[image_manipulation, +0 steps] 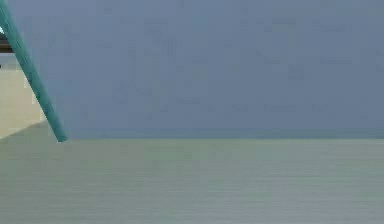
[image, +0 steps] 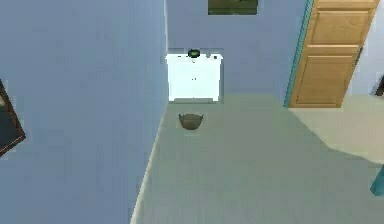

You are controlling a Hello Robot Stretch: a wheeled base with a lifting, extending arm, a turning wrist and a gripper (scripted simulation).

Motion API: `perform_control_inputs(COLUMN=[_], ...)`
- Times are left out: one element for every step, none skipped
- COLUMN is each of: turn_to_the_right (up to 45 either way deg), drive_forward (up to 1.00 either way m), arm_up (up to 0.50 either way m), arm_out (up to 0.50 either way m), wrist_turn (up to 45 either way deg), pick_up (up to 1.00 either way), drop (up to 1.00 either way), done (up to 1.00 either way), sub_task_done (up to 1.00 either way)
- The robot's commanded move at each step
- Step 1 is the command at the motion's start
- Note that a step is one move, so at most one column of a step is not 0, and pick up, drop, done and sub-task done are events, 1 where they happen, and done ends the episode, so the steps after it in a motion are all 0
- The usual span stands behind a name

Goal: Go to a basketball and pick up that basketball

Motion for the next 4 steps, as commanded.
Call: perform_control_inputs(turn_to_the_right=[-45.0,-45.0,-45.0,-42.0], drive_forward=[0.00,0.00,0.00,0.00], arm_up=[0.00,0.00,0.00,0.00], arm_out=[0.00,0.00,0.00,0.00], wrist_turn=[0.0,0.0,0.0,0.0], pick_up=[0.00,0.00,0.00,0.00], drop=[0.00,0.00,0.00,0.00], done=[0.00,0.00,0.00,0.00], sub_task_done=[0.00,0.00,0.00,0.00])
